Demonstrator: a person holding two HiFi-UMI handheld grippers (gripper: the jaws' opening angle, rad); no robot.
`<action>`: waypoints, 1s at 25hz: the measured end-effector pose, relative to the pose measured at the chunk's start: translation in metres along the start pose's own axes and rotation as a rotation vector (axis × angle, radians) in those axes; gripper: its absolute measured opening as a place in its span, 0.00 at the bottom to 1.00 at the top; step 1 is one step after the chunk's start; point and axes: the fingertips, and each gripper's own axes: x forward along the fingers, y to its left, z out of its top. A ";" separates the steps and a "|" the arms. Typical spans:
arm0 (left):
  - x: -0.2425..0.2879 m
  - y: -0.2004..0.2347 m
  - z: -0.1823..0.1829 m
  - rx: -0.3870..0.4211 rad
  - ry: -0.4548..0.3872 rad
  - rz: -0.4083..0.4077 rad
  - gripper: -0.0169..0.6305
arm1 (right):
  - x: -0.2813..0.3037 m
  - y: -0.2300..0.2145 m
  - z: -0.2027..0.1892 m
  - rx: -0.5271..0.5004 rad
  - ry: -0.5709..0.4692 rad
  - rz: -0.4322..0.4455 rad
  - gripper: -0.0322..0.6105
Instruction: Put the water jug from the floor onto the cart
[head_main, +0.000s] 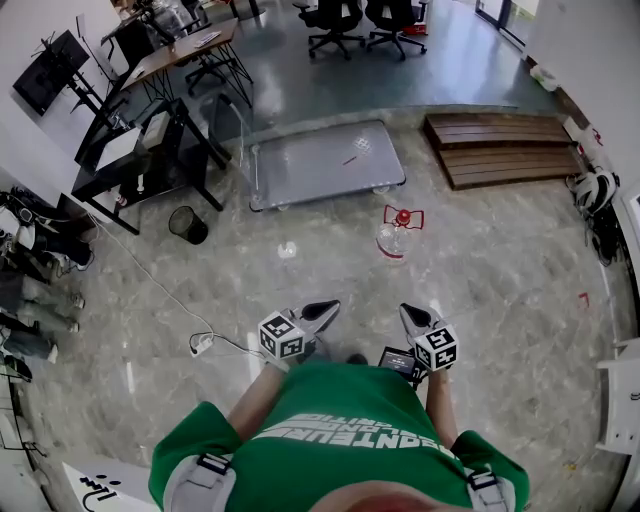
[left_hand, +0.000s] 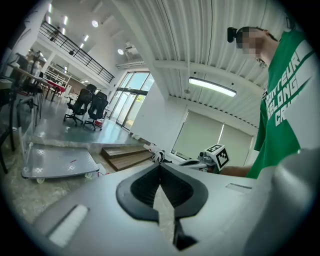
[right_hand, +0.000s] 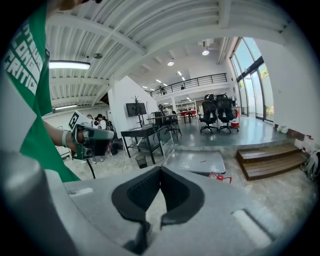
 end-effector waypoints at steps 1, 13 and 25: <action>0.001 -0.002 -0.002 -0.003 0.004 -0.001 0.05 | -0.001 0.000 -0.003 0.005 0.001 0.002 0.04; 0.016 -0.002 -0.013 -0.038 0.014 -0.008 0.05 | 0.001 -0.008 -0.007 0.000 0.009 0.006 0.04; 0.041 0.001 -0.004 -0.028 0.024 -0.068 0.05 | 0.003 -0.018 -0.006 0.024 0.023 -0.021 0.04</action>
